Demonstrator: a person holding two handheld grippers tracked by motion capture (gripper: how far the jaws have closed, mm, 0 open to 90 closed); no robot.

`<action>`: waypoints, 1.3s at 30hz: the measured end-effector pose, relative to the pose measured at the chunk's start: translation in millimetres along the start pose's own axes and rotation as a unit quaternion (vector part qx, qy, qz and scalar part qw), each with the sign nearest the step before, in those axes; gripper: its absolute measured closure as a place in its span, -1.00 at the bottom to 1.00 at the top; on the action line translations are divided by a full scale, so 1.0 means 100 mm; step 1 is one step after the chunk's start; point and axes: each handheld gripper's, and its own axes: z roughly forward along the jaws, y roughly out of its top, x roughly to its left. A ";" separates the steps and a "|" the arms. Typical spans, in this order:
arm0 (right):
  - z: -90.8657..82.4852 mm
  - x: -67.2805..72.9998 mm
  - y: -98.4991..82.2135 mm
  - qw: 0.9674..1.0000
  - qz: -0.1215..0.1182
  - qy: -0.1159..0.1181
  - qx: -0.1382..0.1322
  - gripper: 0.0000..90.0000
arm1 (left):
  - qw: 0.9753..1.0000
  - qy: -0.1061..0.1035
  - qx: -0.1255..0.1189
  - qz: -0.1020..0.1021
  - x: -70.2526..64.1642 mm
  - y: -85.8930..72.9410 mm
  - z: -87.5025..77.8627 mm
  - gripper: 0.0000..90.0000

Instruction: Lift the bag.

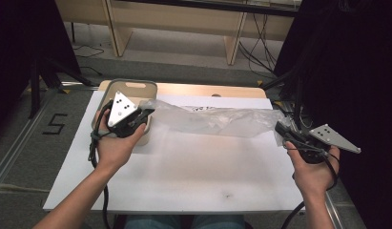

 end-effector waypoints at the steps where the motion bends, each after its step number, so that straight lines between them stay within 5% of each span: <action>1: 0.00 -0.02 0.00 1.000 0.002 -0.003 -0.001 1.00 | 1.000 -0.002 -0.002 0.003 0.00 0.04 0.01 0.99; 15: 0.01 -0.18 0.11 0.999 0.012 -0.028 -0.016 1.00 | 1.000 -0.006 -0.028 0.010 -0.04 0.38 0.08 0.99; 39: -0.08 -0.17 0.31 0.997 0.006 -0.045 -0.057 1.00 | 0.999 -0.007 -0.050 0.002 -0.02 0.53 0.09 0.99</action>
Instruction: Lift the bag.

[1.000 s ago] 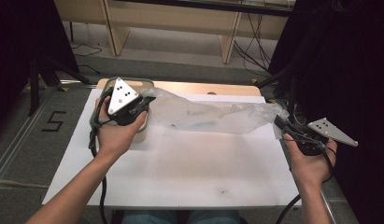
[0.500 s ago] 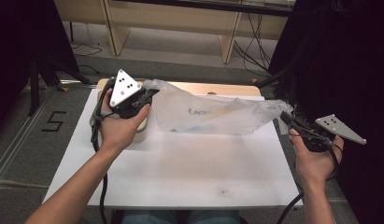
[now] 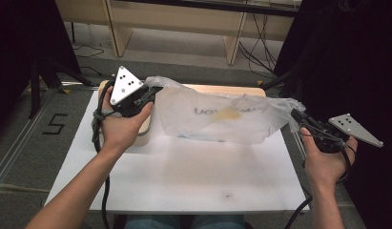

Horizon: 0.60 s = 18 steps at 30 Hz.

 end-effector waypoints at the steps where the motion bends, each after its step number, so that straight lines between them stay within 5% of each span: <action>1: 0.00 0.00 0.01 1.000 0.000 0.000 -0.002 1.00 | 1.000 0.000 0.000 0.002 0.00 0.01 0.00 0.99; 11: 0.01 -0.02 0.02 1.000 0.000 -0.006 -0.002 1.00 | 1.000 -0.001 -0.010 0.002 -0.01 0.09 0.02 0.99; 18: 0.13 -0.03 -0.04 1.000 -0.004 -0.017 0.010 1.00 | 1.000 0.010 0.008 0.001 0.05 0.01 0.18 0.99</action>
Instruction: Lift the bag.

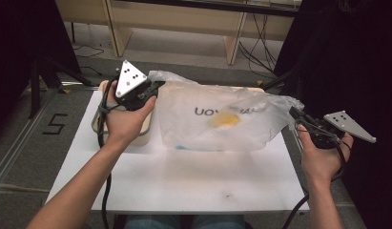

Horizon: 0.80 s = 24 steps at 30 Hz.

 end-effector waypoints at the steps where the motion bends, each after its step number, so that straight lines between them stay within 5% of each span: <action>1: 0.02 0.00 -0.01 1.000 0.000 -0.001 0.001 1.00 | 1.000 0.001 0.005 -0.001 0.01 -0.02 0.04 0.99; 14: 0.42 0.02 -0.36 0.999 0.011 -0.008 0.053 1.00 | 0.997 0.014 0.077 -0.021 0.10 -0.40 0.47 0.98; 24: 0.60 0.01 -0.58 0.995 0.022 -0.005 0.092 1.00 | 0.989 0.025 0.142 -0.034 0.16 -0.75 0.74 0.98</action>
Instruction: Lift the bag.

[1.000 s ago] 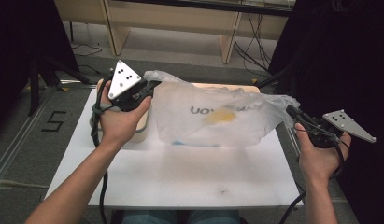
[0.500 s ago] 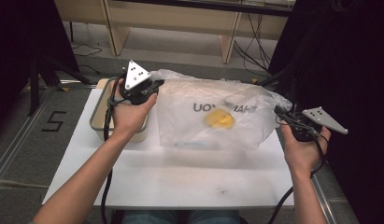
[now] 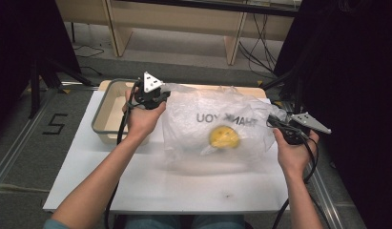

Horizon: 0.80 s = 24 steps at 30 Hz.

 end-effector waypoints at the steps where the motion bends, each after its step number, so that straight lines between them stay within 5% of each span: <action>1: 0.02 0.00 -0.02 1.000 0.002 0.001 0.004 1.00 | 1.000 0.002 0.004 0.000 0.01 -0.03 0.03 0.98; 7: 0.08 -0.02 -0.10 1.000 0.008 0.004 0.022 1.00 | 1.000 0.003 0.030 -0.007 0.04 -0.17 0.12 0.98; 18: 0.14 -0.04 -0.16 0.999 0.010 0.001 0.033 1.00 | 0.999 0.000 0.041 -0.009 0.04 -0.22 0.19 0.97; 24: 0.14 -0.04 -0.17 0.999 0.010 -0.001 0.036 1.00 | 0.999 0.006 0.035 -0.005 0.04 -0.21 0.17 0.68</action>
